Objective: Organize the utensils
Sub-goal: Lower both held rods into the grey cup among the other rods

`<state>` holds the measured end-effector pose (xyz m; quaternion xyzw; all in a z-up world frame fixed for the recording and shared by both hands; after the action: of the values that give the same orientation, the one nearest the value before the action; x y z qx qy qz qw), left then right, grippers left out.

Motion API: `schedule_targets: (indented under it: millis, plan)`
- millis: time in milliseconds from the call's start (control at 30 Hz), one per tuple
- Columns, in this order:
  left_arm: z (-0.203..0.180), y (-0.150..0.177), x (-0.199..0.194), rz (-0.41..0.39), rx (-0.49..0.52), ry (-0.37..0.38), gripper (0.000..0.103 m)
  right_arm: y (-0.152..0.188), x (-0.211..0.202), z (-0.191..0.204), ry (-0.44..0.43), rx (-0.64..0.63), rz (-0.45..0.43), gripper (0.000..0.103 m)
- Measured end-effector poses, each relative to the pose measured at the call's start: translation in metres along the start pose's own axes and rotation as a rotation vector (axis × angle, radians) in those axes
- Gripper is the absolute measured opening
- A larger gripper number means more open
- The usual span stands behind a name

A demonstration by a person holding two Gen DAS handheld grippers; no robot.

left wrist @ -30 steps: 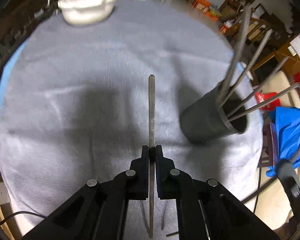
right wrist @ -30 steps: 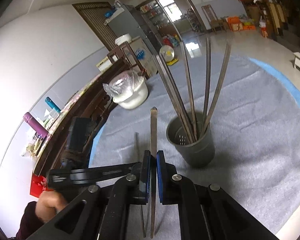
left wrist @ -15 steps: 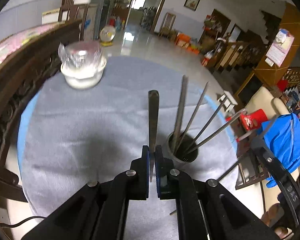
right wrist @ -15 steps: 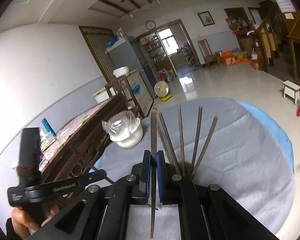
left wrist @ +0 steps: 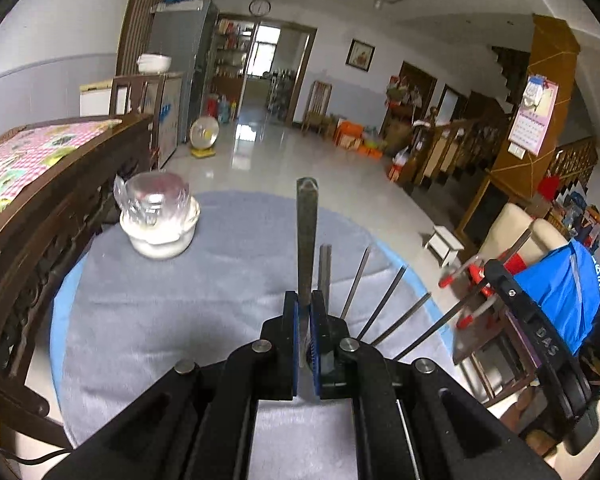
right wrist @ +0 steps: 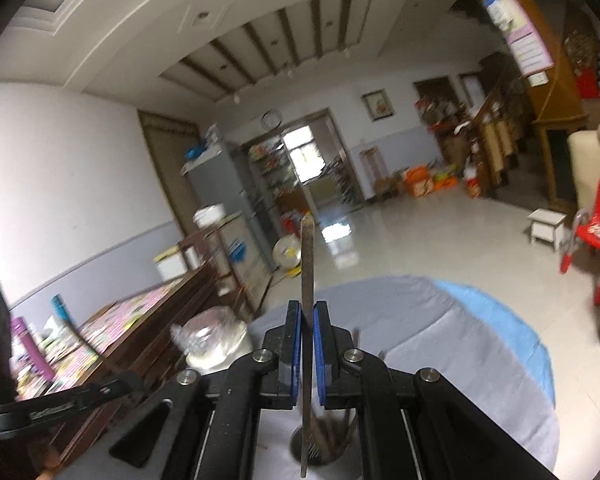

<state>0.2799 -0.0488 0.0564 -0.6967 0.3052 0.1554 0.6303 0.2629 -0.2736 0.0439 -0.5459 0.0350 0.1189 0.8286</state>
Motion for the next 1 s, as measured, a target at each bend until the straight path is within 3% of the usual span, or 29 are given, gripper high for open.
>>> schedule_targets:
  millis: [233, 500, 1000]
  plan:
    - [-0.011, 0.006, 0.017, -0.030, -0.015, 0.032, 0.006, 0.007, 0.024, -0.007, 0.098, -0.006, -0.070, 0.007]
    - [-0.022, 0.026, 0.047, 0.018, 0.007, -0.001, 0.006, 0.029, 0.040, -0.014, 0.104, 0.008, 0.001, 0.007]
    - [-0.025, 0.043, 0.058, 0.064, 0.032, -0.034, 0.006, 0.050, 0.035, -0.019, 0.075, 0.021, 0.084, 0.007]
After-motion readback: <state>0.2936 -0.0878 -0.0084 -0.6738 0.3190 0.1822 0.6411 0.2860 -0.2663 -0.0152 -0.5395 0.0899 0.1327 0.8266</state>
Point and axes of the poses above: each gripper's, at about its wrist camera, not at the fingertips, and x roughly the way its jaws point, z to its left, y to its underside, the point moved 2 cm from there along x, roughly the way its jaws point, and after that the axes turned 8 degrees about -y, right-handed, at the moved point
